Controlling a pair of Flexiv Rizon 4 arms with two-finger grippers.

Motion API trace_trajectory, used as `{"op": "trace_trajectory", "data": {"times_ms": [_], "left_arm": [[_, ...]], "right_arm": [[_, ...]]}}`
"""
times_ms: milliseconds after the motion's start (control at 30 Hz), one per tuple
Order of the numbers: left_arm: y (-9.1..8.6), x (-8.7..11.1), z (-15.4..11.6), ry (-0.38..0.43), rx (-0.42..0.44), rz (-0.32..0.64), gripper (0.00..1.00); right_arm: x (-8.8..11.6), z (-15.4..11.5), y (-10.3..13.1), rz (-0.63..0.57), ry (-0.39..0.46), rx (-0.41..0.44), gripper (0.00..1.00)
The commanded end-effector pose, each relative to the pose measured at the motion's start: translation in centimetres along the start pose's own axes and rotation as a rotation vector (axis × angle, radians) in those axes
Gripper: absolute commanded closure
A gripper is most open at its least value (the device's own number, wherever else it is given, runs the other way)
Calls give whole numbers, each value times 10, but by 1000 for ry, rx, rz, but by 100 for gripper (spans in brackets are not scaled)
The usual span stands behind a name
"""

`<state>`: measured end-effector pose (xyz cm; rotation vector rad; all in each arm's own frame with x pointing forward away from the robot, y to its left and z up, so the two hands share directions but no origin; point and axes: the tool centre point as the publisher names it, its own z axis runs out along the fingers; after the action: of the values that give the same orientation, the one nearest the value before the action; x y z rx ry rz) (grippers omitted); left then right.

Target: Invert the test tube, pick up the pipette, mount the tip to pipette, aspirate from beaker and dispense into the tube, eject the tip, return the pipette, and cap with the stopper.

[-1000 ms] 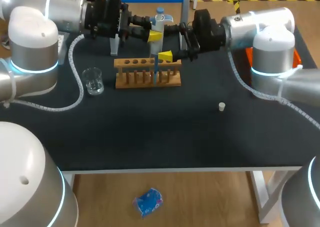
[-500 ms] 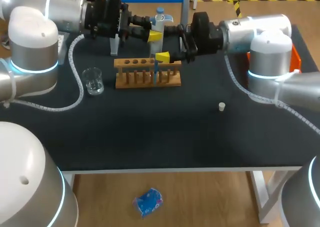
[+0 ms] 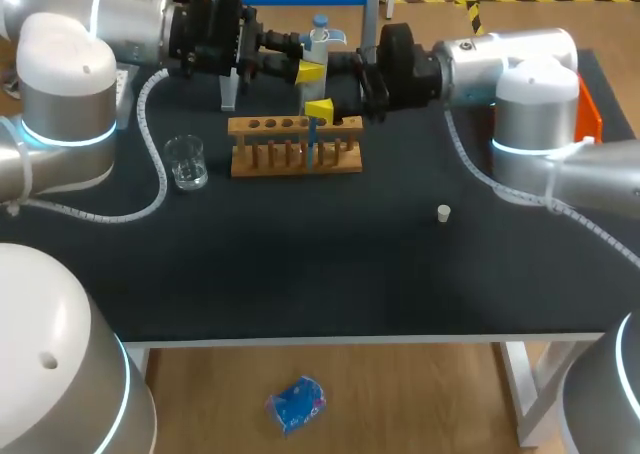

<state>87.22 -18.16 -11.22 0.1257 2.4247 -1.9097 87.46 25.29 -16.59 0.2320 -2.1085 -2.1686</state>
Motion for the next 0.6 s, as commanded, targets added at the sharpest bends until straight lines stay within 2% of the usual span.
{"op": "trace_trajectory", "data": {"times_ms": [33,67,100,500,533,567,600], "left_arm": [[0,0,-1,4,-1,1,100],[0,0,-1,4,-1,1,100],[0,0,-1,4,-1,1,100],[0,0,-1,4,-1,1,100],[0,0,-1,4,-1,1,55],[0,0,-1,4,-1,1,0],[0,0,-1,4,-1,1,0]], "right_arm": [[0,1,-1,1,-3,-2,84],[0,1,-1,2,-4,-3,99],[-1,1,-1,2,-4,-3,100],[-2,1,-1,3,-10,-12,100],[-2,0,-1,2,-10,-13,100],[-2,0,-1,2,-11,-13,100],[-2,0,-1,2,-11,-14,100]]}}
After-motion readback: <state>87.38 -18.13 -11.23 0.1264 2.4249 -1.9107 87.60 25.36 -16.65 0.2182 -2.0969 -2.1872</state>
